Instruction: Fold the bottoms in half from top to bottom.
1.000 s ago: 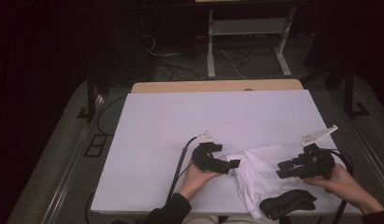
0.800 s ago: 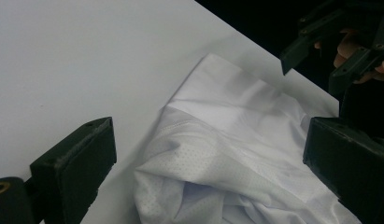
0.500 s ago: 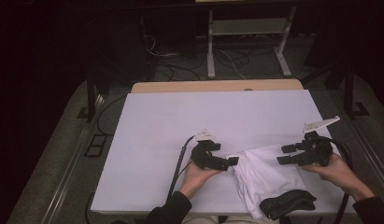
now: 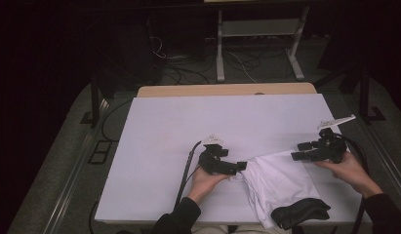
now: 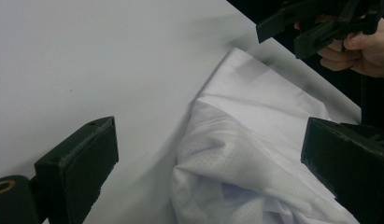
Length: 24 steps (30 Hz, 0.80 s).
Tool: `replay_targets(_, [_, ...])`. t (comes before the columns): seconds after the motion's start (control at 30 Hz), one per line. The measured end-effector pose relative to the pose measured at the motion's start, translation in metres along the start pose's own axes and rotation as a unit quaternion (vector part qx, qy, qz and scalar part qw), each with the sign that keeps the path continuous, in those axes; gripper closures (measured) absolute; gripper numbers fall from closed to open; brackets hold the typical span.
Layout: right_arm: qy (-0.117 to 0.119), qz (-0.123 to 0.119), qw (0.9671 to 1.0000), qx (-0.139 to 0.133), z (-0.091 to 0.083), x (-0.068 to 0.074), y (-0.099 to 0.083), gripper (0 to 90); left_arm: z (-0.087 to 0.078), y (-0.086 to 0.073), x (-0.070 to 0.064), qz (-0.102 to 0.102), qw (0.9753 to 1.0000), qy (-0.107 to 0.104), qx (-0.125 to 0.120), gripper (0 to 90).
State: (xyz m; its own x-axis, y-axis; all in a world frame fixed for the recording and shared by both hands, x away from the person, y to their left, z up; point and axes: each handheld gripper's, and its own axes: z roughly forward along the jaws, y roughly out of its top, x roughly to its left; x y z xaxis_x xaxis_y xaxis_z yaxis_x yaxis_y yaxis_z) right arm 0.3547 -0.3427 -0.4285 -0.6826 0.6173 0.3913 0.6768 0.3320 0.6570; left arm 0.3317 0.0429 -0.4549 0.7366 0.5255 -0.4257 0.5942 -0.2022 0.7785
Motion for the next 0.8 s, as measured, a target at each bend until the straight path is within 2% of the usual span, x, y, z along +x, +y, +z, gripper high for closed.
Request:
replay_targets(0.1, [-0.005, 0.006, 1.0, 0.0, 0.002, -0.007, -0.001, 27.9, 0.002, -0.001, 0.002, -0.002, 1.0, -0.001, 0.006, 4.2])
replay_targets(0.27, [-0.013, 0.018, 0.9998, 0.0, 0.007, -0.019, -0.002, 34.5, 0.005, -0.002, 0.002, -0.01, 0.9998, -0.012, 0.009, 8.0])
replay_targets(0.4, [-0.028, 0.01, 0.9994, 0.016, 0.012, -0.025, 0.0, 41.2, 0.007, -0.003, 0.002, -0.017, 0.9993, -0.027, 0.018, 13.9])
replay_targets(0.47, [-0.032, 0.009, 0.9993, 0.015, 0.014, -0.027, 0.002, 45.4, 0.008, -0.003, 0.003, -0.022, 0.9989, -0.034, 0.024, 16.6])
replay_targets(0.8, [-0.026, -0.014, 0.9989, 0.037, 0.026, -0.031, 0.003, 68.7, 0.011, -0.005, 0.005, -0.038, 0.9965, -0.061, 0.042, 40.9])
